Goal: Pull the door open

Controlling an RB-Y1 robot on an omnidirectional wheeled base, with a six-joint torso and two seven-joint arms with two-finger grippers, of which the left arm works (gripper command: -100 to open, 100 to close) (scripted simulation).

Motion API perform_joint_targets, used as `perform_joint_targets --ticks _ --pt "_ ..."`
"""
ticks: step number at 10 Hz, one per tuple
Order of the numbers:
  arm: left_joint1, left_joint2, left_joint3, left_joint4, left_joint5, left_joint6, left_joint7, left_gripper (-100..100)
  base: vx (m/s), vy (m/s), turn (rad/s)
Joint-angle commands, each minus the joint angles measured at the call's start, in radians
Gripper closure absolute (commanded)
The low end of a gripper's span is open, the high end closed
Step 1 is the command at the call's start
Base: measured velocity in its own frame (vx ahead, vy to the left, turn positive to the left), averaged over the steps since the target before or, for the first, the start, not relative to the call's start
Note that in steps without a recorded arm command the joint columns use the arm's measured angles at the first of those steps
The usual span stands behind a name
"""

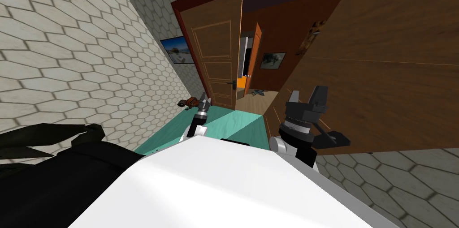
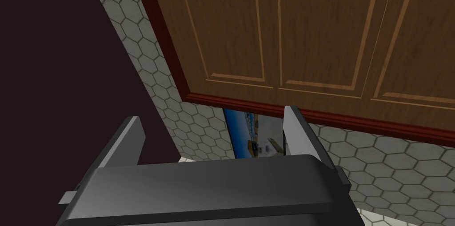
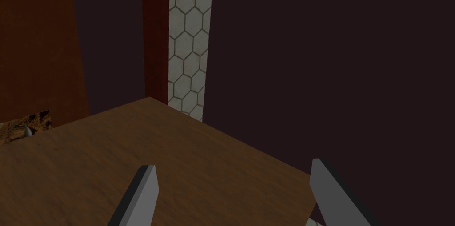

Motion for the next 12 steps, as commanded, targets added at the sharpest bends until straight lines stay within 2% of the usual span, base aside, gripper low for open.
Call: perform_joint_targets --ticks 1,3,4,6,7,11,12 --pt "-0.020 0.008 0.005 0.040 0.004 -0.002 0.005 -100 0.119 -0.040 -0.044" --pt "-0.036 0.016 0.008 0.075 0.008 0.000 0.010 -100 0.113 -0.012 -0.049" --pt "-0.052 0.025 0.012 0.111 0.013 0.001 0.015 -100 0.132 -0.007 -0.085" --pt "-0.069 0.034 0.016 0.148 0.017 0.002 0.020 -100 0.127 -0.013 -0.067" --pt "-0.086 0.043 0.019 0.185 0.022 0.003 0.025 -100 0.159 -0.010 -0.075" --pt "-0.120 0.061 0.027 0.261 0.031 0.005 0.036 -100 0.119 -0.015 -0.057" --pt "-0.138 0.069 0.031 0.300 0.036 0.006 0.041 -100 0.110 -0.022 -0.100"
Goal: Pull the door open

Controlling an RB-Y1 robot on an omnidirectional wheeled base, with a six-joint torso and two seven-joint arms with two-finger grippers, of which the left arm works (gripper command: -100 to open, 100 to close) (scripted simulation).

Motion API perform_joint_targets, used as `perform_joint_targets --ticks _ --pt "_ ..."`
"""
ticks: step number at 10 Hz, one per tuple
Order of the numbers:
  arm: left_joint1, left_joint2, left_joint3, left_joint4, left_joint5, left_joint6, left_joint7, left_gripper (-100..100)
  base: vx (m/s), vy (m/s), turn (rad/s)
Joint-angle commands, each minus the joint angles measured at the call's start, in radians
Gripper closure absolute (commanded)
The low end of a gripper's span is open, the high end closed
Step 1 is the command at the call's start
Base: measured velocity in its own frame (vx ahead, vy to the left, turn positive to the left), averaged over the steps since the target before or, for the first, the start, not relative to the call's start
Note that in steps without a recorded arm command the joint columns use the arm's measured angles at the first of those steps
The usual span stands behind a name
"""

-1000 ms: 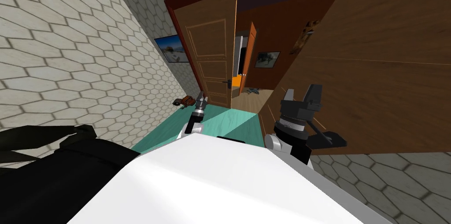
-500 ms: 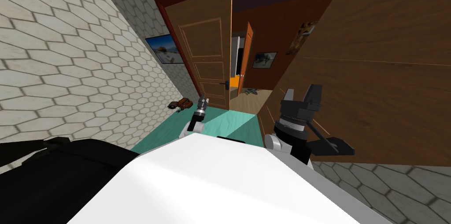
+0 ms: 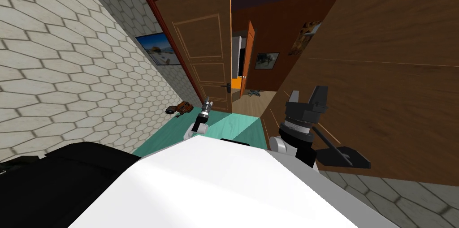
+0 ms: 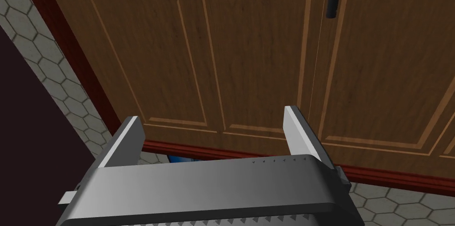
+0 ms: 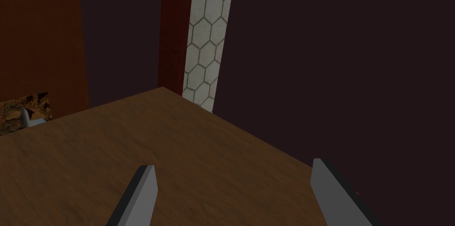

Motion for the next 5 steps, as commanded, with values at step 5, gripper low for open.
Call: perform_joint_targets --ticks 5 --pt "-0.045 0.022 0.010 0.104 0.012 -0.001 0.014 -100 0.092 -0.002 -0.049"
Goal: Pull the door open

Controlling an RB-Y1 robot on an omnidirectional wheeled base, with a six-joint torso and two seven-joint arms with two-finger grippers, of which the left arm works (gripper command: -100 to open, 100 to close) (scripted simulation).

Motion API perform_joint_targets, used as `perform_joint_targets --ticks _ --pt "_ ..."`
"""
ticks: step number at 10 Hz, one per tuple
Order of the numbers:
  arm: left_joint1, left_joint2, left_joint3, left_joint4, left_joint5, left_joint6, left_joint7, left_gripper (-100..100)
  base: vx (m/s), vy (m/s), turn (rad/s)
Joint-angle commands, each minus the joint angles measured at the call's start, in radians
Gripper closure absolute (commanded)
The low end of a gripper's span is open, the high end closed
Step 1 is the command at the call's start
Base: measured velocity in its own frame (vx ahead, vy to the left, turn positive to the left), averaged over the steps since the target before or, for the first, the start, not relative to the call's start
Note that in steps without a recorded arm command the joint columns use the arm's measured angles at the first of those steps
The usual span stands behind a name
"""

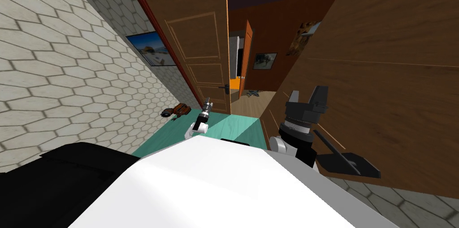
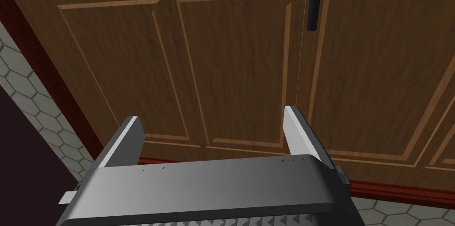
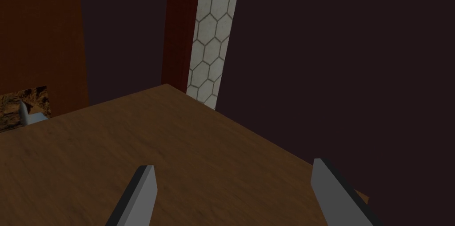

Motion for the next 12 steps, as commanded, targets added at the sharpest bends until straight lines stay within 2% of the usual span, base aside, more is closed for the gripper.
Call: perform_joint_targets --ticks 1,11,12 --pt "-0.014 0.006 0.003 0.033 0.004 -0.001 0.004 -100 0.089 0.005 -0.044" --pt "-0.095 0.045 0.021 0.211 0.026 0.005 0.029 -100 0.105 0.001 -0.051" --pt "-0.109 0.052 0.024 0.242 0.029 0.006 0.034 -100 0.131 -0.020 -0.075"
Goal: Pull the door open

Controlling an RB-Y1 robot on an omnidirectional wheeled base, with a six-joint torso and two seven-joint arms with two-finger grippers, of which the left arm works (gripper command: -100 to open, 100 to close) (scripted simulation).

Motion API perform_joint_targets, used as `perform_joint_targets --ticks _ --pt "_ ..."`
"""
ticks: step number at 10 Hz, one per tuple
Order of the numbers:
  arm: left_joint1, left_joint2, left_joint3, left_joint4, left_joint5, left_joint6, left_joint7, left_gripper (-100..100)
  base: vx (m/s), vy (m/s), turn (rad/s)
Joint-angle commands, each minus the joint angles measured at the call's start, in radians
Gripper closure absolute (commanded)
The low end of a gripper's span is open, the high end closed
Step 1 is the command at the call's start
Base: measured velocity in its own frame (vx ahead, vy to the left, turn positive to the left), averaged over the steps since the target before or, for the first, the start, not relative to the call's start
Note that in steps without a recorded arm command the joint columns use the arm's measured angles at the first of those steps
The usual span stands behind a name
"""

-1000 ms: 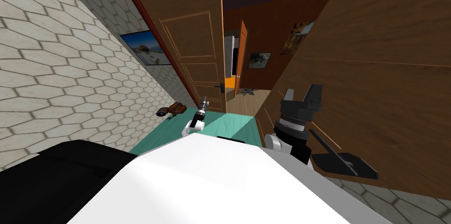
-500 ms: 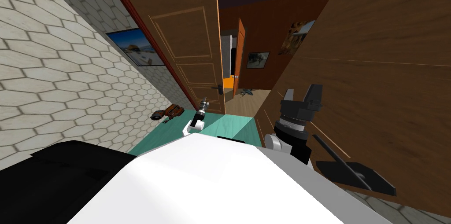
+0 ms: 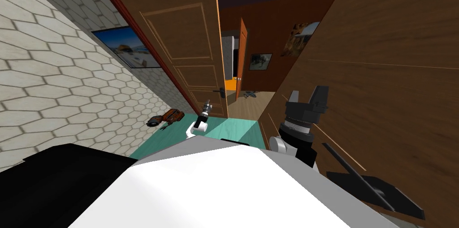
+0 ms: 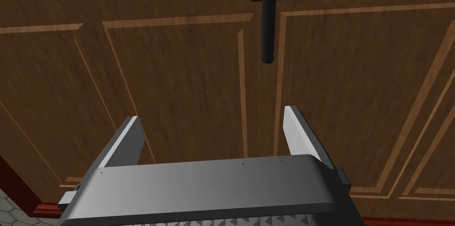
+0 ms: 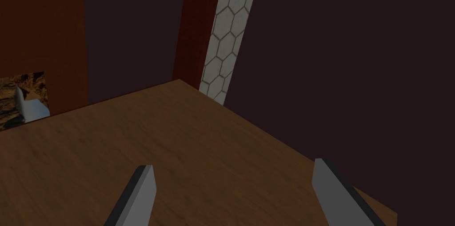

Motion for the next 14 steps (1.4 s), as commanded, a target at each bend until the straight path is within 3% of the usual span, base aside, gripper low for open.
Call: perform_joint_targets --ticks 1,9,10,11,12,14 --pt "-0.020 0.002 0.003 0.037 0.002 0.001 0.002 -100 0.140 0.007 -0.061" --pt "-0.096 0.037 0.020 0.205 0.023 0.007 0.026 -100 0.153 0.017 -0.058" --pt "-0.103 0.040 0.021 0.220 0.025 0.007 0.028 -100 0.138 0.033 -0.062" --pt "-0.095 0.040 0.020 0.205 0.024 0.008 0.028 -100 0.059 0.014 -0.012" --pt "-0.097 0.063 0.038 0.235 0.035 -0.006 0.042 -100 0.133 -0.036 -0.200" --pt "-0.098 0.085 0.055 0.261 0.045 -0.020 0.056 -100 0.182 -0.016 -0.129"
